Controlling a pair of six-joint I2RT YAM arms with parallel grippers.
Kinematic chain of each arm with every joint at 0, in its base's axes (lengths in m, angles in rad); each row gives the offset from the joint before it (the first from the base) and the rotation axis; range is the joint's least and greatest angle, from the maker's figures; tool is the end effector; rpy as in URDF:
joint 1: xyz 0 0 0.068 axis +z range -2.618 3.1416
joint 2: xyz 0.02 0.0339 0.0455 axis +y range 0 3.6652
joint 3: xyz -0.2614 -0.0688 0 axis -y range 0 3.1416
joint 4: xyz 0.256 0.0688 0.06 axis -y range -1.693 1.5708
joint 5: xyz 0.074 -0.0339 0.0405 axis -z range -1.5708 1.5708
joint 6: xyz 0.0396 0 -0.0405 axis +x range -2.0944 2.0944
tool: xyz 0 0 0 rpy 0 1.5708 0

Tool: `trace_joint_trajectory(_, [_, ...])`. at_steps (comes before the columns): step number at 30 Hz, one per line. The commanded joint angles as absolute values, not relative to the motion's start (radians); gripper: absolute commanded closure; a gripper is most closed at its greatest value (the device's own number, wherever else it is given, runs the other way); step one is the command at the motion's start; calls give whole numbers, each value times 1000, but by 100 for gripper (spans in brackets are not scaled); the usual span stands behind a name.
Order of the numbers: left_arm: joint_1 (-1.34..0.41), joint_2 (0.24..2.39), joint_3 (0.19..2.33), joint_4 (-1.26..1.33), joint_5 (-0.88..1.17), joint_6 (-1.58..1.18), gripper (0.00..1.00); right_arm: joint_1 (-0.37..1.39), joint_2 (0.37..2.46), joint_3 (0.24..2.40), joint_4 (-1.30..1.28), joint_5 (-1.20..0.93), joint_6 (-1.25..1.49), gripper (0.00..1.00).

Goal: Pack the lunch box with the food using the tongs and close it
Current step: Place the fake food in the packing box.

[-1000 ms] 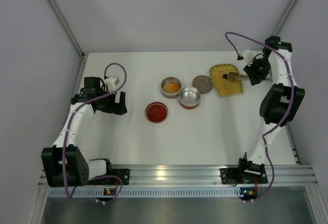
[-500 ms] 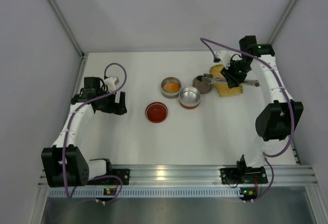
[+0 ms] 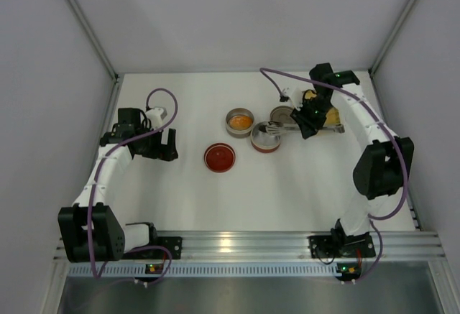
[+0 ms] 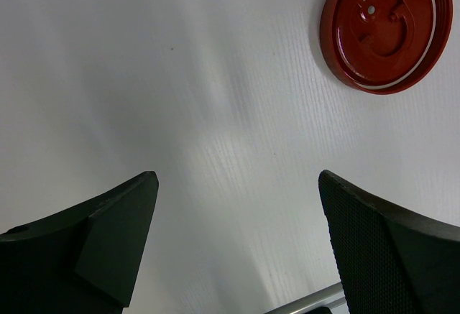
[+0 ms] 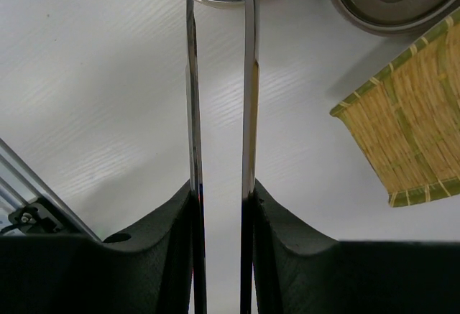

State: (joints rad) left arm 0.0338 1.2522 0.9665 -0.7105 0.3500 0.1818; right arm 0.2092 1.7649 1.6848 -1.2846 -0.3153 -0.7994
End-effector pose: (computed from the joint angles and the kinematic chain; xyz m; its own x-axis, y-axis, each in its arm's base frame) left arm 0.2614 -0.0047 0.2538 -0.7972 0.1430 -0.5866 0.3036 0.9347 -0.1848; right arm 0.3430 0.0854 0.3000 -0.4814 -0.7990 -0.3603 -0.8674 0.4934 0.0649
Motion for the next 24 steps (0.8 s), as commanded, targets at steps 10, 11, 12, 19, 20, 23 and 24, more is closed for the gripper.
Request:
trace_joint_trajectory(10, [31, 1239, 953, -678, 371, 179, 2, 276, 1825, 1677, -1206, -311, -762, 100])
trace_joint_trajectory(11, [31, 1241, 951, -677, 373, 181, 2, 275, 1827, 1672, -1206, -308, -762, 100])
trace_joint_trajectory(12, [31, 1241, 951, -675, 373, 179, 2, 275, 1825, 1669, -1203, -305, -764, 100])
trace_joint_trajectory(19, [31, 1252, 951, -669, 380, 179, 2, 276, 1832, 1643, -1186, -305, -764, 100])
trace_joint_trajectory(20, [32, 1255, 953, -667, 382, 178, 2, 275, 1836, 1644, -1181, -305, -762, 100])
trace_joint_trajectory(23, [31, 1252, 956, -672, 382, 176, 2, 275, 1851, 1651, -1174, -305, -758, 100])
trace_joint_trajectory(24, [31, 1252, 957, -673, 379, 175, 2, 276, 1858, 1654, -1172, -308, -758, 99])
